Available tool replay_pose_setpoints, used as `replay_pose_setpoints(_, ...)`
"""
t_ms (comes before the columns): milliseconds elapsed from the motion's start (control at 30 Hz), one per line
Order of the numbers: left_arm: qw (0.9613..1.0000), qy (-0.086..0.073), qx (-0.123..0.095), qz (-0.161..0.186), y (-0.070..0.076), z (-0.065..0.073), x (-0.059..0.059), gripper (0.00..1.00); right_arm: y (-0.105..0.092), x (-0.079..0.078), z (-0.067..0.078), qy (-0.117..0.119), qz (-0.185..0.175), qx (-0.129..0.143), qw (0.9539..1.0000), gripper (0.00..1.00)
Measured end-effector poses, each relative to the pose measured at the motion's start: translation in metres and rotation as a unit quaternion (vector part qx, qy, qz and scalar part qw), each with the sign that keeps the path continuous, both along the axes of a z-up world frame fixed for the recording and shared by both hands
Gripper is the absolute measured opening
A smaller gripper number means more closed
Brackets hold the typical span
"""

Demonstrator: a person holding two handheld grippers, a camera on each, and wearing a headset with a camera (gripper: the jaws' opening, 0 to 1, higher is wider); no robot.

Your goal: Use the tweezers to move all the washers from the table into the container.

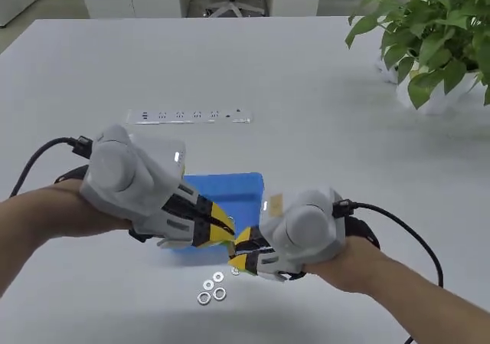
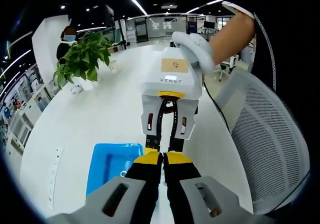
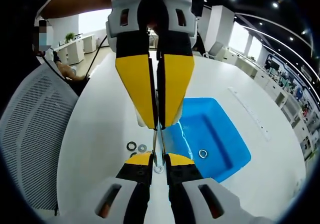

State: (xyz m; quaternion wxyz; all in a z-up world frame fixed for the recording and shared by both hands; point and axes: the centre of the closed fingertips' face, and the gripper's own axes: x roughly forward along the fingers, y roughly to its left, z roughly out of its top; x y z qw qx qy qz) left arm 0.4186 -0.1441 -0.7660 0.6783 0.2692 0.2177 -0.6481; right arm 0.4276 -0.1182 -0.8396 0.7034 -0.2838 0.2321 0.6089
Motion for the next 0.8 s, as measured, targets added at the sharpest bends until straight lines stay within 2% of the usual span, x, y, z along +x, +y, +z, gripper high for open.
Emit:
replay_pose_setpoints(267,0.9999,0.01,0.005,-0.001,0.001,-0.011,-0.003,0.06,0.0,-0.004,-0.01,0.013,-0.003,0.0,0.9999,0.13)
replay_pose_setpoints(800,0.9998,0.017,0.01,-0.001,0.001,-0.023,-0.001,0.06,-0.001,-0.003,-0.02,0.021,-0.003,-0.002,0.9998,0.14)
